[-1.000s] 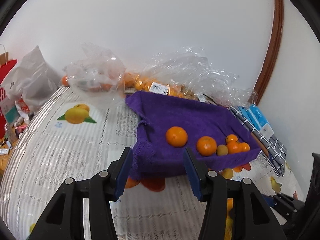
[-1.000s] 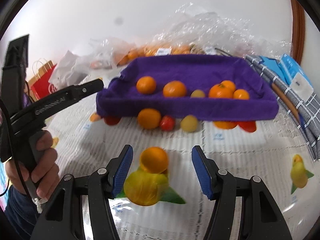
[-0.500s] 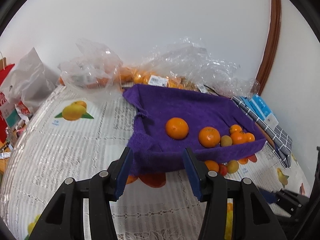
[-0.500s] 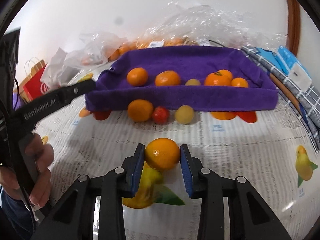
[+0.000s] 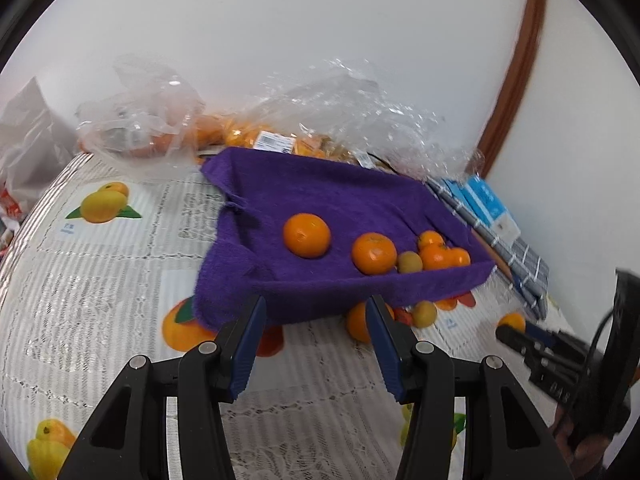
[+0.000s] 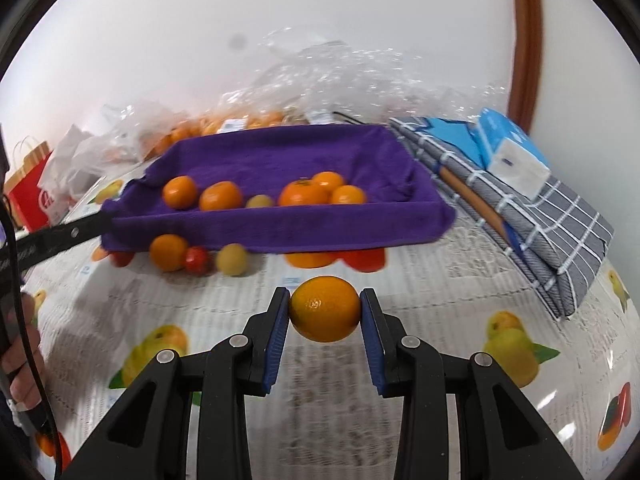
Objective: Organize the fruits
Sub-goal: 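Grasp an orange with the right gripper while the left gripper grasps another orange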
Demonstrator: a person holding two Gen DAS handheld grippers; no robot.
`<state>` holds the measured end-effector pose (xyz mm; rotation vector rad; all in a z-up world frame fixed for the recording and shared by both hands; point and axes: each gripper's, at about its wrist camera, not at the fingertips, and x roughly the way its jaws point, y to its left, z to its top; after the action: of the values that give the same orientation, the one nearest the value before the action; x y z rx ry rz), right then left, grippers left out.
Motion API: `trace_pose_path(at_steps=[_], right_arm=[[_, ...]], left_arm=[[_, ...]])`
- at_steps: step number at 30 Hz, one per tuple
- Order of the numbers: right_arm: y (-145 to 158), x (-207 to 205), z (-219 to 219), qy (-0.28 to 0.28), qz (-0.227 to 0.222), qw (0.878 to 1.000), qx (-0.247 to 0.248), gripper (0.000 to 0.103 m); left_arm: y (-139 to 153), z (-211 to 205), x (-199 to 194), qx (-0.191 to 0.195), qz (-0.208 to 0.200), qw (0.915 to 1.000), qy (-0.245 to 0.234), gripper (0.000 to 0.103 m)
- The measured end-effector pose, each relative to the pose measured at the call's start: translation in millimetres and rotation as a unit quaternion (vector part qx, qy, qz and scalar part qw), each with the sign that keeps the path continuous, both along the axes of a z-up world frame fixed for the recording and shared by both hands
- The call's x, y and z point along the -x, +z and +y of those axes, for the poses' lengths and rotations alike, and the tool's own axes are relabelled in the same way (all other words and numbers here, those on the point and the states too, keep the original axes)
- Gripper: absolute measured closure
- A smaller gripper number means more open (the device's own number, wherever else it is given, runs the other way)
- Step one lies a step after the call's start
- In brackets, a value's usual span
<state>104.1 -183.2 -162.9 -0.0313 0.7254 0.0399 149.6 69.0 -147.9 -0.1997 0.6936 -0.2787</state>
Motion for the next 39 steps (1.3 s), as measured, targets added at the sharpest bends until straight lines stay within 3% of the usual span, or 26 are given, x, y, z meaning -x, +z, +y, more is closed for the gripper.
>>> trace_pose_path(at_steps=[7, 20, 29, 36, 39], right_arm=[[-3.3, -2.2, -11.0, -0.003, 0.002, 1.0, -0.031, 0.068], [-5.4, -2.8, -19.8, -0.002, 0.007, 0.998, -0.065, 0.068], [0.1, -2.6, -23.3, -0.005, -0.01, 0.999, -0.042, 0.068], [-2.2, -3.0, -35.6, -0.003, -0.004, 0.997, -0.077, 0.068], [-2.8, -3.0, -36.7, -0.001, -0.003, 0.997, -0.083, 0.068]], left_arm=[[-4.8, -16.6, -0.1, -0.026, 0.006, 0.9992, -0.03, 0.054], [-10.4, -13.8, -6.7, -0.014, 0.03, 0.999, -0.03, 0.054], [-11.1, -9.3, -8.7, 0.005, 0.046, 0.9986, -0.027, 0.055], [-6.9, -38.7, -18.3, -0.015, 0.044, 0.9976, -0.052, 0.055], [-11.9, -42.6, -26.1, -0.005, 0.056, 0.9969, -0.055, 0.055]])
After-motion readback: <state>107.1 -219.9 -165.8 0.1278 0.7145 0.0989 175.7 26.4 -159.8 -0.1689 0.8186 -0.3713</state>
